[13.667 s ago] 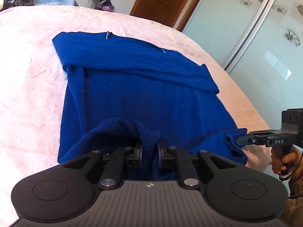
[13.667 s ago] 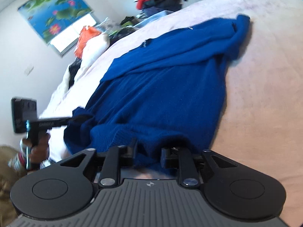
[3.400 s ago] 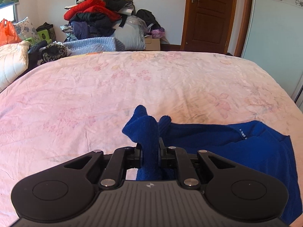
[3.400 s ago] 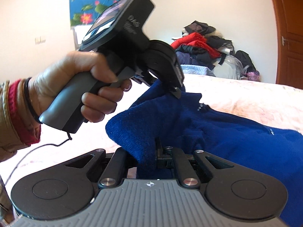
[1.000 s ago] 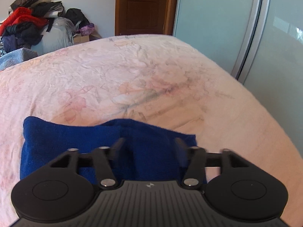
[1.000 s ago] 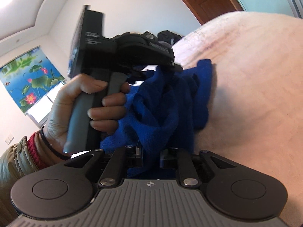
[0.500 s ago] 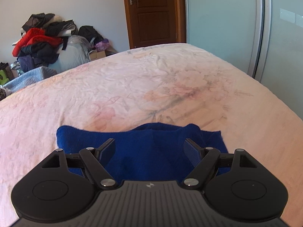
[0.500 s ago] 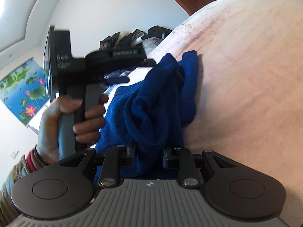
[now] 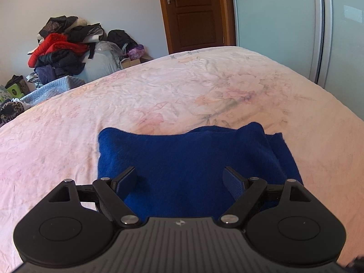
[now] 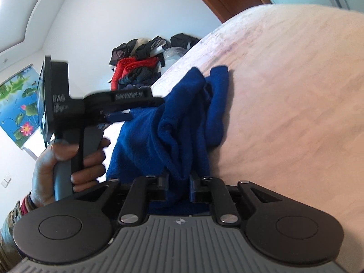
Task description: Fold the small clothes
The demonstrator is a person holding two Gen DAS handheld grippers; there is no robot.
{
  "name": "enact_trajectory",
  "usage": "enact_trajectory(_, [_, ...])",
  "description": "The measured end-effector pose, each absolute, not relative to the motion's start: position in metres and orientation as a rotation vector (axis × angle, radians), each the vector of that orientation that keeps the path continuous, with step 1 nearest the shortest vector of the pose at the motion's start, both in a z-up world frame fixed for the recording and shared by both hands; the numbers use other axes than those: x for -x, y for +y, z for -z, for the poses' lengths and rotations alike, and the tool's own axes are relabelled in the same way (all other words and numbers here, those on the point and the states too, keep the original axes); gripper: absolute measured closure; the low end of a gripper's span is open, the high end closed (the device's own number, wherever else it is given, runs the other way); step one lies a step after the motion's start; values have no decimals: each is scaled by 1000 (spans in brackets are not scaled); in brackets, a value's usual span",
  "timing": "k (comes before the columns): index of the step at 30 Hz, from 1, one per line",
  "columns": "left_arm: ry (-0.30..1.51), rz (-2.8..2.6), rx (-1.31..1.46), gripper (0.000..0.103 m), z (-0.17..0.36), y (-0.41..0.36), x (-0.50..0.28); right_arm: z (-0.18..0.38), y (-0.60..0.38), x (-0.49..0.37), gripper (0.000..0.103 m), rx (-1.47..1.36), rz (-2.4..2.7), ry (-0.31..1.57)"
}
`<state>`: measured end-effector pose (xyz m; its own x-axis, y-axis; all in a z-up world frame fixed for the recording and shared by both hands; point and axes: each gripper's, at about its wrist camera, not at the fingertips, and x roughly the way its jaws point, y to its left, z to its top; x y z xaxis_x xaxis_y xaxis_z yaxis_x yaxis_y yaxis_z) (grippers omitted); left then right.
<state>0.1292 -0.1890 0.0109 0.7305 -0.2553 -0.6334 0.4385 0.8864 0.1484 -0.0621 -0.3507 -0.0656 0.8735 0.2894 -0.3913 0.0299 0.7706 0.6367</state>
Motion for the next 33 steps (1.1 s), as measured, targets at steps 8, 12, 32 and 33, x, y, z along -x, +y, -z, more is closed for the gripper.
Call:
enact_trajectory(8, [647,352,-276,19,-7,-160,-107,24,-372,27,56,-565,-62,409])
enact_trajectory(12, [641,336,-260,17,-5,-149,-97,13,-366,-22,47,-508,-82,443])
enact_trajectory(32, [689,360,-209,14,5,-135,-86,22,-365,-69,61,-385,4,539])
enact_trajectory(33, [692,361,-207,14,6,-134,-86,18,-363,-60,60,-381,5,520])
